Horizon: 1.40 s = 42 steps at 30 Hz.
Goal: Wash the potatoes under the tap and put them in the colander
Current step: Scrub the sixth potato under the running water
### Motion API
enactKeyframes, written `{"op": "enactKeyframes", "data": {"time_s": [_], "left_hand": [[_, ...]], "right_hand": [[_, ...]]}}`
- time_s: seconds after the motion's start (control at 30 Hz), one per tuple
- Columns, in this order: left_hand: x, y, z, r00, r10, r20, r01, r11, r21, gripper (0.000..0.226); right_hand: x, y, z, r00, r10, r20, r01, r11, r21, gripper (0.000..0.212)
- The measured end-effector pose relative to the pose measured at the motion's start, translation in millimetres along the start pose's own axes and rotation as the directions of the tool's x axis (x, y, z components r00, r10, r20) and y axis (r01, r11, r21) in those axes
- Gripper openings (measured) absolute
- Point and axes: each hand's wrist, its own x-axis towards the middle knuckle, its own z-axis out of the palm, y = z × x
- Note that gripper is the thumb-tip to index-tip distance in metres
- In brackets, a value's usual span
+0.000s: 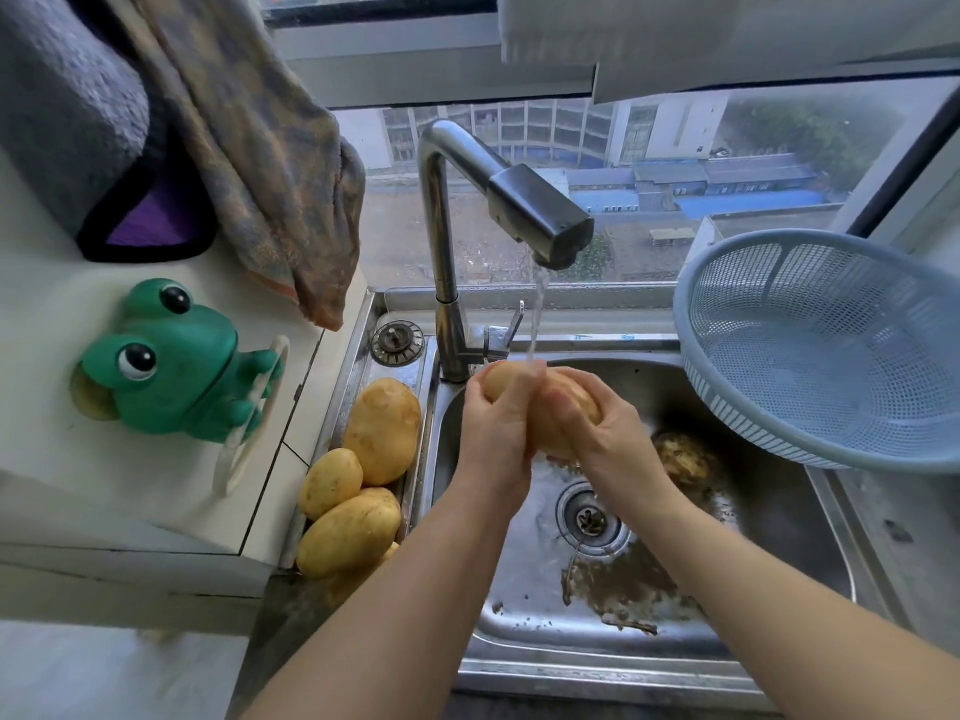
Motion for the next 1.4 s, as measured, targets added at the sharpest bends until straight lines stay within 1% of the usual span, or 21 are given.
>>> {"op": "enactKeyframes", "data": {"time_s": [0.07, 0.13, 0.2, 0.27, 0.33, 0.4, 0.43, 0.5, 0.57, 0.63, 0.7, 0.77, 0.9, 0.97, 1.0, 1.07, 1.17, 1.23, 1.3, 1.33, 1.4], "left_hand": [[3.5, 8.5, 6.6, 0.984, -0.109, -0.142, 0.097, 0.991, -0.092, 0.038], [5.7, 16.7, 9.6, 0.934, -0.287, -0.214, 0.256, 0.953, -0.160, 0.033], [9.2, 24.6, 8.0, 0.882, -0.433, -0.187, 0.403, 0.898, -0.177, 0.031], [10.4, 29.9, 5.0, 0.854, -0.506, -0.121, 0.487, 0.859, -0.157, 0.028], [11.0, 28.3, 6.0, 0.893, -0.437, -0.106, 0.428, 0.899, -0.094, 0.029], [7.9, 20.4, 8.3, 0.953, -0.251, -0.170, 0.257, 0.966, 0.009, 0.031], [4.8, 15.0, 8.3, 0.971, -0.154, -0.185, 0.167, 0.984, 0.059, 0.032], [-1.2, 3.3, 4.7, 0.993, 0.019, -0.117, 0.003, 0.983, 0.186, 0.036], [-5.5, -4.6, -3.1, 0.992, 0.127, 0.007, -0.123, 0.938, 0.324, 0.039], [-9.0, -7.5, -9.9, 0.978, 0.145, 0.150, -0.191, 0.912, 0.363, 0.053], [-13.0, -10.5, -15.4, 0.959, 0.136, 0.249, -0.232, 0.882, 0.411, 0.080], [-13.8, -10.8, -16.5, 0.955, 0.157, 0.251, -0.251, 0.879, 0.406, 0.090], [-9.9, -8.2, -1.2, 0.985, 0.175, -0.003, -0.168, 0.952, 0.257, 0.072], [-4.9, -8.5, 3.4, 0.982, 0.158, -0.104, -0.135, 0.970, 0.204, 0.058], [-2.6, -8.8, 3.2, 0.982, 0.146, -0.121, -0.122, 0.975, 0.188, 0.051], [-1.0, -8.5, 1.0, 0.991, 0.097, -0.094, -0.082, 0.984, 0.160, 0.044], [-3.7, -6.2, -5.9, 0.998, 0.059, 0.024, -0.063, 0.978, 0.198, 0.036], [-6.5, -4.7, -12.2, 0.990, 0.055, 0.129, -0.087, 0.964, 0.251, 0.050], [-9.0, -7.3, -18.1, 0.972, 0.091, 0.217, -0.162, 0.927, 0.338, 0.077], [-10.6, -7.8, -17.7, 0.968, 0.123, 0.217, -0.197, 0.910, 0.365, 0.082], [-14.0, -5.8, -11.5, 0.973, 0.195, 0.120, -0.225, 0.911, 0.347, 0.075]], "right_hand": [[-1.8, 0.3, 2.1, 0.998, -0.064, 0.022, 0.066, 0.988, -0.140, 0.039], [-4.6, 0.3, 4.3, 0.994, -0.108, 0.030, 0.112, 0.972, -0.206, 0.042], [-6.5, 1.5, 6.0, 0.989, -0.151, 0.013, 0.150, 0.963, -0.225, 0.041], [-7.4, 4.2, 6.5, 0.989, -0.142, -0.039, 0.132, 0.974, -0.186, 0.040], [-6.9, 3.7, 8.9, 0.992, -0.042, -0.122, 0.032, 0.996, -0.083, 0.035], [-3.3, -1.5, 12.8, 0.968, 0.186, -0.166, -0.164, 0.977, 0.138, 0.030], [-1.4, -5.3, 14.4, 0.937, 0.316, -0.152, -0.268, 0.925, 0.270, 0.031], [2.1, -11.4, 13.4, 0.860, 0.504, -0.079, -0.418, 0.785, 0.458, 0.035], [4.6, -14.7, 9.9, 0.790, 0.613, 0.013, -0.522, 0.661, 0.539, 0.040], [6.8, -14.2, 6.6, 0.733, 0.675, 0.085, -0.599, 0.580, 0.552, 0.046], [8.0, -12.6, 5.1, 0.709, 0.698, 0.098, -0.629, 0.564, 0.535, 0.048], [7.8, -13.0, 5.7, 0.721, 0.688, 0.080, -0.618, 0.588, 0.522, 0.046], [6.2, -14.5, 12.3, 0.808, 0.588, 0.037, -0.539, 0.713, 0.448, 0.042], [5.0, -14.7, 14.8, 0.827, 0.562, 0.016, -0.512, 0.741, 0.433, 0.040], [4.3, -15.9, 15.4, 0.829, 0.559, 0.014, -0.508, 0.742, 0.438, 0.039], [3.4, -17.6, 14.6, 0.828, 0.560, 0.017, -0.508, 0.738, 0.445, 0.038], [3.0, -18.1, 9.5, 0.799, 0.600, 0.049, -0.546, 0.689, 0.477, 0.044], [2.8, -18.0, 7.1, 0.775, 0.626, 0.089, -0.579, 0.646, 0.498, 0.048], [1.7, -18.4, 6.3, 0.769, 0.631, 0.107, -0.593, 0.640, 0.488, 0.050], [1.3, -18.7, 7.1, 0.778, 0.620, 0.100, -0.587, 0.662, 0.466, 0.049], [1.4, -18.5, 10.3, 0.828, 0.558, 0.059, -0.537, 0.756, 0.375, 0.043]]}}
